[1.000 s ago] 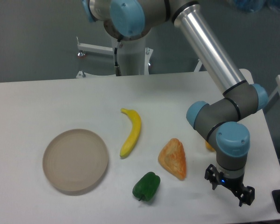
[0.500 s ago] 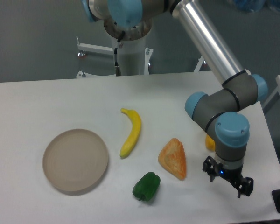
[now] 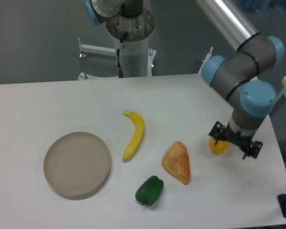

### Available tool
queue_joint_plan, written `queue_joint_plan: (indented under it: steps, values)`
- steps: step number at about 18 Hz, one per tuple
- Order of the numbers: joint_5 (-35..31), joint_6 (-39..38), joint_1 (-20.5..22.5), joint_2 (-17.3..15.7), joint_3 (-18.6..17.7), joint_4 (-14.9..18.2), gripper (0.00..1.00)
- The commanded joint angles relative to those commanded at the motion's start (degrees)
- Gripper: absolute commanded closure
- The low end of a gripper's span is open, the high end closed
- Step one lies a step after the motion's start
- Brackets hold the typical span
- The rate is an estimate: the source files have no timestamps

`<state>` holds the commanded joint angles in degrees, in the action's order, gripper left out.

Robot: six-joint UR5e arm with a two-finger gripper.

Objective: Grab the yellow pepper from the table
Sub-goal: 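Raise the open gripper and center it above the yellow pepper, then lower the open gripper around the yellow pepper and close it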

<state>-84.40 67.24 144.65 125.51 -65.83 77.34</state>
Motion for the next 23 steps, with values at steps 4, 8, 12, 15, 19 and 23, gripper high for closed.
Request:
queue_joint_plan:
  steps: [4, 8, 12, 15, 19, 23]
  values:
    - [1.78, 0.61, 2.73, -0.18, -1.58, -0.09, 0.00]
    - [4.50, 2.10, 4.93, -1.76, -6.14, -1.92, 0.00]
    - [4.60, 4.04, 5.20, -2.90, -9.67, -5.53, 0.00]
    - [4.33, 7.80, 4.76, -2.90, -10.63, -5.80, 0.00]
    - [4.24, 8.53, 4.15, -2.99, -13.44, -8.60, 0.00]
    - [4.16, 8.00, 3.97, -3.08, -16.18, -13.53, 0.00]
